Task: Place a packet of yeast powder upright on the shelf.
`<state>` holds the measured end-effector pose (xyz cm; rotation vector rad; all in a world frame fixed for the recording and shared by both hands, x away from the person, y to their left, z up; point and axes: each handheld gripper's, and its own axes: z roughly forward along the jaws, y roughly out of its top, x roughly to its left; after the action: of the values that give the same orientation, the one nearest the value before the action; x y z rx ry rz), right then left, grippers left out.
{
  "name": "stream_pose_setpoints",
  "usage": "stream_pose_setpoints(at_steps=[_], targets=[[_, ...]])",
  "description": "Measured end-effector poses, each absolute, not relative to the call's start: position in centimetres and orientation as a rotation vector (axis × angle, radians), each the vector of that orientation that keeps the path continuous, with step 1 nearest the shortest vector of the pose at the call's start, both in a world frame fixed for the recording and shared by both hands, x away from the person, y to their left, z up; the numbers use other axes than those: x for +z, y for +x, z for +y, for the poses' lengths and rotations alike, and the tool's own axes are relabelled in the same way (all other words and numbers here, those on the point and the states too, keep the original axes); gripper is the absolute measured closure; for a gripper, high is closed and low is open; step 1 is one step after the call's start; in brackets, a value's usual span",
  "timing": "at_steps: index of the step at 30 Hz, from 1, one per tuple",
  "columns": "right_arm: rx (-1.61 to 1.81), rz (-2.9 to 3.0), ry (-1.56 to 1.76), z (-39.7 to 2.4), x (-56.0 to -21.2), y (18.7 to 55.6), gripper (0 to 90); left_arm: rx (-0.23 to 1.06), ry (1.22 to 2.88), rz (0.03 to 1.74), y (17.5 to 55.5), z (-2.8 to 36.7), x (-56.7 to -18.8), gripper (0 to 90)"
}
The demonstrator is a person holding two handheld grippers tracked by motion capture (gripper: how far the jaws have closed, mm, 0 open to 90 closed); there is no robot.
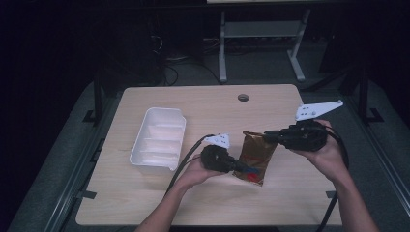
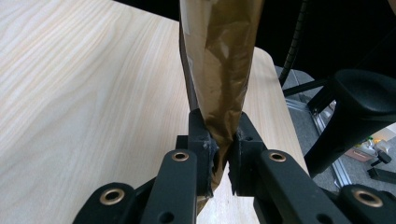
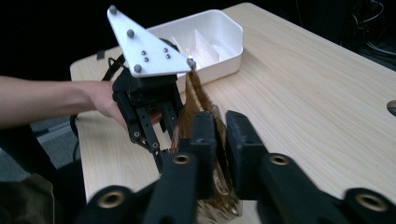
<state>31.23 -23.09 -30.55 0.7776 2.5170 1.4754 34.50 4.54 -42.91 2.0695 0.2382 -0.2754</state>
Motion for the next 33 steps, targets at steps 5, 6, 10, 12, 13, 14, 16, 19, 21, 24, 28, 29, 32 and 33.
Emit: stream_pose_setpoints(at_steps=[5, 6, 10, 12, 13, 14, 16, 19, 21, 24, 28, 29, 32, 33], targets=[[1.566, 2.478, 0.832, -23.9, -31.8, 31.5, 59.9, -0.276, 2.085, 0.243, 34.2, 4.9, -43.5, 85.1], [1.566, 2.478, 0.832, -23.9, -31.8, 31.5, 59.9, -0.276, 2.085, 0.243, 34.2, 4.9, -43.5, 85.5], [1.588, 2.463, 0.876, -24.5, -33.3, 31.5, 52.1, -0.270, 2.098, 0.245, 34.1, 5.0, -43.9, 86.7], [1.600, 2.446, 0.912, -25.1, -34.1, 31.4, 49.3, -0.273, 2.092, 0.251, 34.1, 5.1, -44.0, 87.9], [1.610, 2.432, 0.934, -25.4, -34.5, 31.4, 47.9, -0.270, 2.090, 0.253, 34.1, 5.2, -44.1, 88.3], [1.630, 2.413, 0.953, -25.8, -34.8, 31.3, 47.2, -0.267, 2.089, 0.256, 34.1, 5.3, -44.1, 88.6], [1.679, 2.374, 1.006, -27.0, -35.8, 31.0, 43.4, -0.261, 2.091, 0.258, 34.1, 5.4, -44.2, 89.1], [1.706, 2.367, 1.033, -27.6, -36.6, 30.6, 41.3, -0.256, 2.083, 0.271, 34.1, 5.6, -44.3, 89.2], [1.745, 2.365, 1.061, -28.2, -37.9, 30.2, 40.4, -0.260, 2.082, 0.277, 34.1, 5.6, -44.4, 89.2], [1.761, 2.375, 1.076, -28.1, -38.7, 30.1, 40.4, -0.257, 2.080, 0.279, 34.1, 5.6, -44.3, 89.2], [1.754, 2.429, 1.078, -26.8, -40.0, 30.3, 45.2, -0.256, 2.082, 0.278, 34.0, 5.6, -44.3, 89.2], [1.754, 2.439, 1.074, -26.4, -40.2, 30.4, 47.5, -0.257, 2.081, 0.281, 34.0, 5.6, -44.3, 89.2], [1.769, 2.454, 1.057, -25.3, -40.4, 30.8, 62.1, -0.249, 2.090, 0.284, 33.9, 5.6, -44.2, 88.5], [1.769, 2.459, 1.056, -25.1, -40.3, 30.8, 67.5, -0.241, 2.093, 0.289, 33.9, 5.7, -44.2, 87.6]])
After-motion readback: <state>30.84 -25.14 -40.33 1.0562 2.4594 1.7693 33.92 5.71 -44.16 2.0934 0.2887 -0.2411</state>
